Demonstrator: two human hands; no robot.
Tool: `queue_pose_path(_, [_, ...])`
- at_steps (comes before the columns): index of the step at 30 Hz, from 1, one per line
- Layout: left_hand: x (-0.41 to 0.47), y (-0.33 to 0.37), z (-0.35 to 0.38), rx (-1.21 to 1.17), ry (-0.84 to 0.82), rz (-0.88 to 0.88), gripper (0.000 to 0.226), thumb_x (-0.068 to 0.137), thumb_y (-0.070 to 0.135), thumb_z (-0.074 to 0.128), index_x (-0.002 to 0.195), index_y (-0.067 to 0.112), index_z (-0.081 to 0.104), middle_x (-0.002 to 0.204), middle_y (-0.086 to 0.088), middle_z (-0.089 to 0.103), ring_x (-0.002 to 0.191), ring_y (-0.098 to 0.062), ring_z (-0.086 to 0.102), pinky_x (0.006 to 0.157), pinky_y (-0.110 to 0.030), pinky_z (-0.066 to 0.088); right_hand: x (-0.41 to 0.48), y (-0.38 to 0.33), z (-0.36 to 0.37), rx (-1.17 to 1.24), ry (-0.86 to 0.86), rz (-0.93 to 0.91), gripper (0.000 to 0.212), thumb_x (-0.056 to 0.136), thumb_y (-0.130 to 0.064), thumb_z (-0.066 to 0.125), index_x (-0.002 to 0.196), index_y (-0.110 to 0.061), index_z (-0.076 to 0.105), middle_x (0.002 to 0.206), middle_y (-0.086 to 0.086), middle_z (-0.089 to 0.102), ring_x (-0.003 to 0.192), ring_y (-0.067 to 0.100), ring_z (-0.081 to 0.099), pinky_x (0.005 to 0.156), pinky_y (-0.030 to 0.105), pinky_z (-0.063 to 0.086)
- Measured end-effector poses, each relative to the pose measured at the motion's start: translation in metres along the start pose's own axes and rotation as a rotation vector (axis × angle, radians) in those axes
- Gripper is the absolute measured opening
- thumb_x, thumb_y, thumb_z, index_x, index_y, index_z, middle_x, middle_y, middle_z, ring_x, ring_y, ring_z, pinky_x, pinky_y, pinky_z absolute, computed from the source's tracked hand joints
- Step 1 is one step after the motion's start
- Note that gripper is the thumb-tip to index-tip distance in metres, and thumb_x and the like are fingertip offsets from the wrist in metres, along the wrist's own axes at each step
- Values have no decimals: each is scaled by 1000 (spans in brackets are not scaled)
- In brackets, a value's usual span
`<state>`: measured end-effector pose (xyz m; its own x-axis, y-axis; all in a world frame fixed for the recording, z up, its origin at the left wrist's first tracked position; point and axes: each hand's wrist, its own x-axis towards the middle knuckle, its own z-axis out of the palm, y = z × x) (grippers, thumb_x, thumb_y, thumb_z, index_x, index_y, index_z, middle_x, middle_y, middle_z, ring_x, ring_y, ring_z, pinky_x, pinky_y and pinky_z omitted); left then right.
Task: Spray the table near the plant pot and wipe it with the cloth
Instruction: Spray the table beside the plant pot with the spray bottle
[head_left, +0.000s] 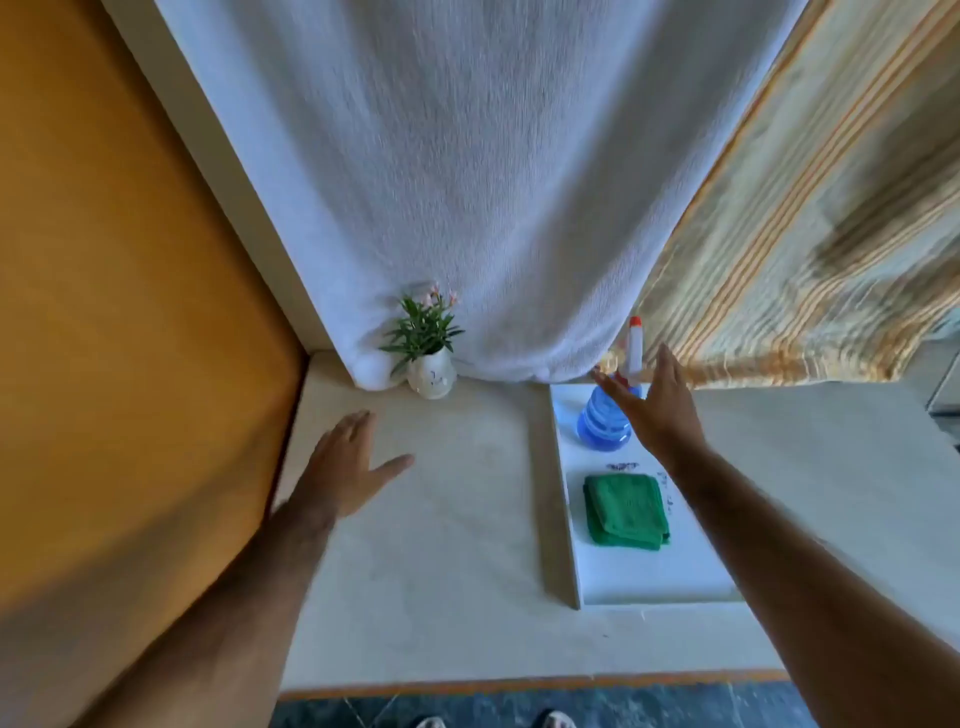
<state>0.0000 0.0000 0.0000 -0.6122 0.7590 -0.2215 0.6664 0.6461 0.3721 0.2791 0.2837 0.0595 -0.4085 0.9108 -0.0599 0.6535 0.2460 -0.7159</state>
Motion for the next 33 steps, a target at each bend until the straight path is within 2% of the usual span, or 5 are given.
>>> queue_pose_path(7, [-7, -27, 82, 148, -76, -24, 137, 70, 100, 4, 158, 0, 30, 170, -20, 25, 157, -35, 28, 122, -57, 27, 20, 16, 48, 370, 188, 92, 93, 79, -48, 86, 150, -10, 39, 131, 9, 62, 119, 26, 63, 109, 44, 45])
queue_pose_path(12, [-12, -37, 109, 184, -30, 26, 119, 87, 88, 6, 153, -5, 39, 163, -24, 39, 146, -43, 44, 116, -65, 36, 42, 20, 58, 448, 246, 32, 99, 82, -38, 86, 161, -31, 28, 152, 5, 52, 110, 7, 65, 101, 32, 52])
queue_pose_path(18, [-11, -45, 119, 210, 34, 50, 110, 91, 84, 13, 155, -2, 38, 164, -21, 39, 147, -40, 45, 116, -64, 37, 49, 27, 67, 507, 295, 71, 37, 72, -39, 74, 105, -50, 66, 83, -34, 68, 76, -8, 63, 79, 27, 52])
queue_pose_path(21, [-9, -47, 124, 216, 59, 55, 108, 92, 83, 14, 156, -1, 37, 164, -20, 39, 147, -39, 44, 117, -63, 36, 47, 28, 68, 500, 298, 19, 36, 78, -26, 73, 106, -48, 69, 95, -22, 76, 94, 1, 72, 86, 34, 59])
queue_pose_path(33, [-8, -56, 136, 228, 141, 63, 100, 94, 80, 20, 159, 4, 33, 169, -13, 33, 153, -30, 37, 122, -59, 30, 37, -6, 58, 633, 286, -90, 30, 84, -13, 65, 97, -39, 75, 98, 1, 78, 72, 12, 67, 68, 26, 54])
